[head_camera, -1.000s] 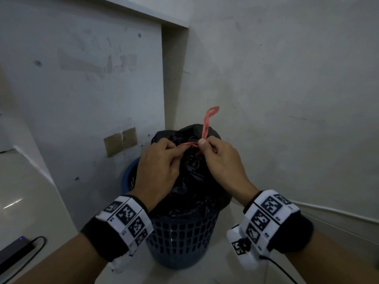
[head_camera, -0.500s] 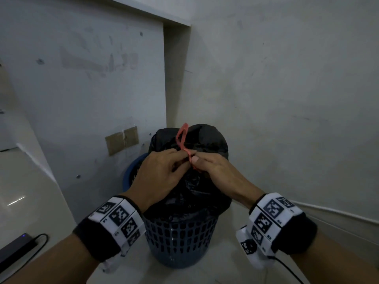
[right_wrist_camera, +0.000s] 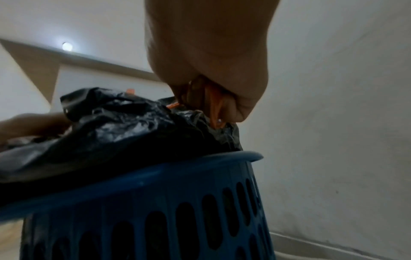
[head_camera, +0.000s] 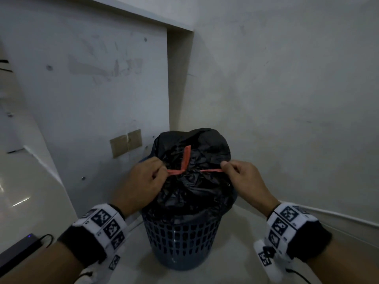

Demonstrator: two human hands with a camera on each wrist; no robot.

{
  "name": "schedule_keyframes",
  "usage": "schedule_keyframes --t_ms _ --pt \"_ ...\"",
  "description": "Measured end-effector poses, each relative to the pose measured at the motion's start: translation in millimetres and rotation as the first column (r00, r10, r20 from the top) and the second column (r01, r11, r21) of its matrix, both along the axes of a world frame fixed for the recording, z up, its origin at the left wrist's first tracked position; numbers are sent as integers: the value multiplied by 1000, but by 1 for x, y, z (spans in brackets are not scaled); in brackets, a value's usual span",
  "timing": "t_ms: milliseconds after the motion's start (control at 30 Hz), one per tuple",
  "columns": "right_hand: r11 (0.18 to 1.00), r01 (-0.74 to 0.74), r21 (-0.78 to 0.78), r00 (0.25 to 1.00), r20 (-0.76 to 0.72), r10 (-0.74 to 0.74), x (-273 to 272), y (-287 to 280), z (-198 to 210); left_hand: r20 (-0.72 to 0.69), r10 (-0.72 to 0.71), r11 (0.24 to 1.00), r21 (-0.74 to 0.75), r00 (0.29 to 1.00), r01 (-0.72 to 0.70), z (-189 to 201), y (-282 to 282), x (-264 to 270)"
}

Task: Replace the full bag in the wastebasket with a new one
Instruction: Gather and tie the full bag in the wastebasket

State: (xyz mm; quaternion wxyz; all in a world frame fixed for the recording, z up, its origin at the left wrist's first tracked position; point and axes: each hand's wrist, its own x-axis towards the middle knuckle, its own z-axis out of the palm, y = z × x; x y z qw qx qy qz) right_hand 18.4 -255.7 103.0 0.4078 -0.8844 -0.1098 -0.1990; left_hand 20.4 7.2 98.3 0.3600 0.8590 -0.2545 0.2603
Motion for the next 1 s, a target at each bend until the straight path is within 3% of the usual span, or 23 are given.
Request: schedule_keyframes --t_ms 167,267,400,467,533,600,700,767,867,933,1000 --pt "994 42 -103 994 104 -31 4 -13 6 -57 19 998 -64 998 -23 11 1 -1" --pt "985 97 -141 985 156 -75 1 -13 2 -149 -52 996 -75 987 42 13 -9 -14" --pt "999 22 -42 976 217 -12 -6 11 9 -214 -160 973 130 964 190 14 -39 -23" --pt "996 -55 66 971 236 38 -10 25 21 -199 -125 940 289 972 180 8 -52 -22" --pt "965 -106 242 980 188 61 -13 37 31 -177 -90 940 310 980 143 5 -60 -20" --pt "940 -93 328 983 181 34 -15 44 34 -228 -108 971 183 968 152 7 -62 -20" --pt "985 14 173 947 313 -68 -15 47 31 -345 -146 989 -38 927 142 18 -62 -20" --pt "993 -97 72 944 324 68 -20 48 26 -442 -178 971 -221 879 86 25 -62 -18" --pt "929 -353 -110 922 129 366 -35 55 13 -610 -239 925 -380 756 -14 35 -59 -19" --pt "922 -322 -215 927 126 353 -37 58 4 -686 -285 905 -423 670 -49 41 -53 -25" --pt "950 -249 -191 930 225 289 -33 60 2 -730 -382 833 -538 567 -131 46 -48 -30"
